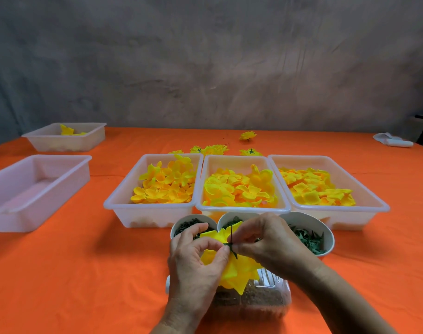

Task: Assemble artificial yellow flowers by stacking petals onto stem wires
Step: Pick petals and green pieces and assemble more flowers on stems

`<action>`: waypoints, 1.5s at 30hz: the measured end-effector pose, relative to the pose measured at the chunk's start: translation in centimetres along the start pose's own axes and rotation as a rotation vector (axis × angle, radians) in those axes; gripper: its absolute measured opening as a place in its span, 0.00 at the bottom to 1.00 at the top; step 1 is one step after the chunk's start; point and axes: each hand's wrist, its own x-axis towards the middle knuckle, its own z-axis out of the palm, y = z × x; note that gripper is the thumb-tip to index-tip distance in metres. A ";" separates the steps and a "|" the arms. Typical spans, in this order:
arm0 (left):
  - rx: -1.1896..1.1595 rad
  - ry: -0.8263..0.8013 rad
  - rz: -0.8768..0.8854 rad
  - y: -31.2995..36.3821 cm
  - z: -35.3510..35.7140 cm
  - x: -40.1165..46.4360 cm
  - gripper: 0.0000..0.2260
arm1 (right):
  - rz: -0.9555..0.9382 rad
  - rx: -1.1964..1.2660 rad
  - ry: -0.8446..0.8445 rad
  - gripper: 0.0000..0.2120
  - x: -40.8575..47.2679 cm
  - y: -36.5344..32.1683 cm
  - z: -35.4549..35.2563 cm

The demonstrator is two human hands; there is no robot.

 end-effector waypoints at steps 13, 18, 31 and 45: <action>-0.233 -0.036 -0.297 1.4 0.4 0.9 0.11 | 0.142 0.098 -0.041 0.10 0.6 -0.1 -0.2; -0.219 -0.057 -0.308 1.6 0.3 1.4 0.13 | 0.223 0.105 -0.092 0.11 1.2 -0.3 -0.6; -0.122 -0.095 -0.280 1.9 0.3 1.9 0.12 | 0.287 0.064 -0.103 0.10 1.6 -0.7 -0.7; -0.160 -0.138 -0.328 1.8 0.1 2.1 0.07 | 0.331 0.076 -0.149 0.09 1.8 -0.4 -0.9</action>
